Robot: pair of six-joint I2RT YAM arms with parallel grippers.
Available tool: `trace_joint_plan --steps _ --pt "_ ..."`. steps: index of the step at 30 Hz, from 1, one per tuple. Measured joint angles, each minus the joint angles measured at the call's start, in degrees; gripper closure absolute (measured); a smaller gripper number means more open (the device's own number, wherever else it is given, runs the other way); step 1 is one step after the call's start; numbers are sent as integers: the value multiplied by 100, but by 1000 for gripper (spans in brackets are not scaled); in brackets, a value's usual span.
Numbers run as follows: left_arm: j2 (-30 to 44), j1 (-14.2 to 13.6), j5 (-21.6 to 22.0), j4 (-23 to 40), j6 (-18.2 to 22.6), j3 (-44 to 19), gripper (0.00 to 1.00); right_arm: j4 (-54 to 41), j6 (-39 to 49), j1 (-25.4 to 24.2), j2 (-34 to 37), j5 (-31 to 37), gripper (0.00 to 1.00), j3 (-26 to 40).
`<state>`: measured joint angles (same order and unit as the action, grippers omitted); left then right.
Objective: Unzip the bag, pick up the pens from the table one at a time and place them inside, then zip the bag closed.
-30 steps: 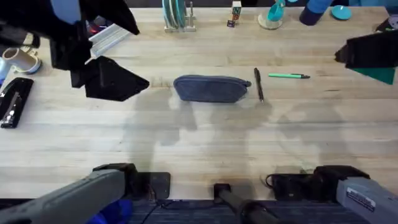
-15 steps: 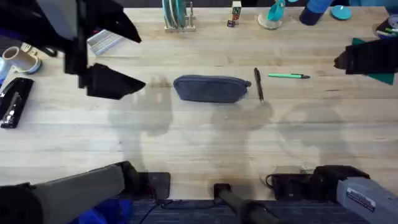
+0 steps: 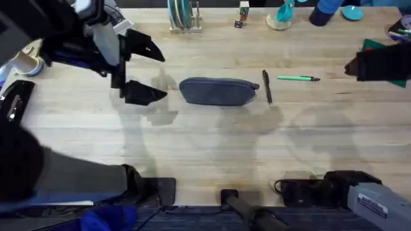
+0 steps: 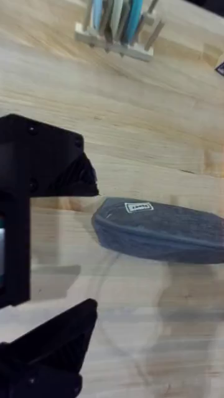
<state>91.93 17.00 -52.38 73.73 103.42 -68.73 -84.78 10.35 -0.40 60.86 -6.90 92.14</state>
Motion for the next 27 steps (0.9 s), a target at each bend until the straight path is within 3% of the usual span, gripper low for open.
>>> trace_joint_plan --steps 10,18,27 --pt "1290 -434 -199 -613 139 14 8 -250 0 0 0 0 6 0" --pt "1572 -905 -256 -929 139 14 7 -222 0 0 0 0 6 0" --pt "1810 -996 -459 -1103 135 25 7 -222 0 0 0 0 6 0"
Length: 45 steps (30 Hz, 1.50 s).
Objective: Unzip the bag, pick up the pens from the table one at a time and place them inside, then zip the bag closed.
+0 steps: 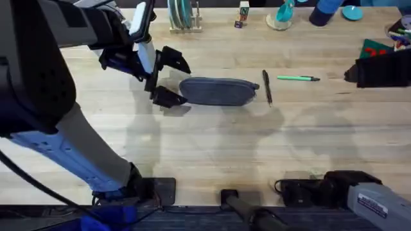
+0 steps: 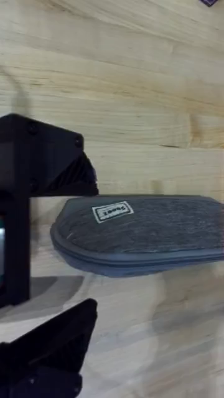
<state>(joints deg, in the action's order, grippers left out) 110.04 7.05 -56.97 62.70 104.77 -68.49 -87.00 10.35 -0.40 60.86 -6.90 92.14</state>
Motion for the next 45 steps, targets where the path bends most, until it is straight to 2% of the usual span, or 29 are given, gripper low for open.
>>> trace_joint_plan --steps 11,13,14,15,18,19,26,31,39,45 --pt "0 0 -30 -20 -5 0 13 -20 0 2 0 0 5 0" --pt "0 0 -34 -20 -19 0 136 -22 0 2 0 0 5 0" --pt "0 0 -39 -18 -22 0 256 -22 0 2 0 0 5 0" --pt "0 0 -43 -24 -19 0 432 -22 0 1 0 0 5 0" --pt "0 0 -46 -50 -16 0 876 -22 0 2 0 0 5 0" --pt "0 -2 -46 -64 -2 0 936 -23 0 0 0 0 5 0" --pt "0 -7 -43 -81 0 0 956 -24 282 0 0 -1 5 0" --pt "0 -7 -45 -81 0 0 956 -54 1336 0 0 -62 6 0" --pt "0 -7 -46 -127 0 0 957 -71 3124 0 0 -520 5 -35" --pt "0 -7 -46 -143 0 2 957 -30 4208 -45 0 -933 5 -619"
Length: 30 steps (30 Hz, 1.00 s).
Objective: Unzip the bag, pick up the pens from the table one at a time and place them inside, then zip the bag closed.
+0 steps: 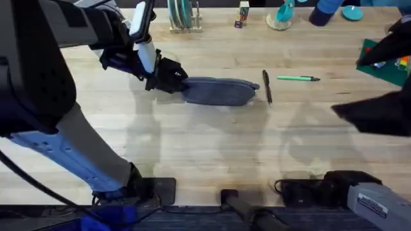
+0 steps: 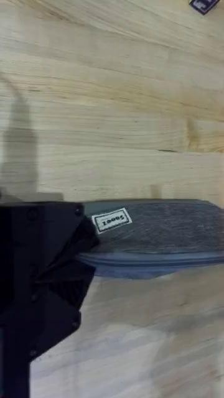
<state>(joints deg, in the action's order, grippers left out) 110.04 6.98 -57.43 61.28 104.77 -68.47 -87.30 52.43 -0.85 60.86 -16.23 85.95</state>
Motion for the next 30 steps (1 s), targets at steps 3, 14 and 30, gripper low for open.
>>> trace_joint_plan --steps 3,14,30 --pt "0 0 0 0 0 0 957 118 480 -138 0 -325 5 -402" --pt "0 0 0 -2 0 0 957 1363 2095 -731 8 -1780 6 -1835" --pt "0 0 0 0 0 2 958 2981 3030 -706 1544 -2779 6 -2671"
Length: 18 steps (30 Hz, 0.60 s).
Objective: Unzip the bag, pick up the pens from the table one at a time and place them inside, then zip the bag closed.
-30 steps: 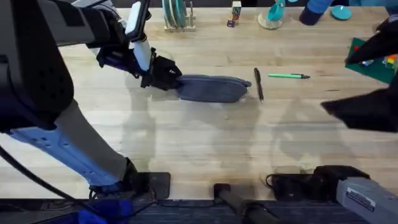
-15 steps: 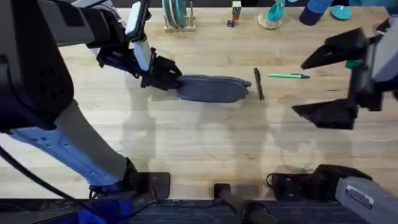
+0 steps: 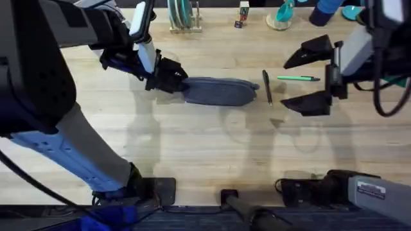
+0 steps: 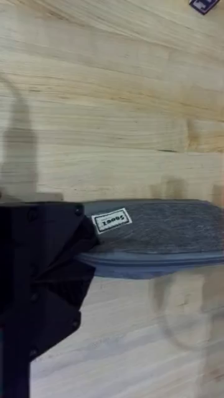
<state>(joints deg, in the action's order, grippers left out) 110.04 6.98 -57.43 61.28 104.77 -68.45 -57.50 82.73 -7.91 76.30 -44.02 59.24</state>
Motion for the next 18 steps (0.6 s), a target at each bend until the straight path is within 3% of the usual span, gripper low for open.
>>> trace_joint_plan --steps 18 --pt "0 0 0 0 0 0 958 1128 -949 972 1018 45 5 0"
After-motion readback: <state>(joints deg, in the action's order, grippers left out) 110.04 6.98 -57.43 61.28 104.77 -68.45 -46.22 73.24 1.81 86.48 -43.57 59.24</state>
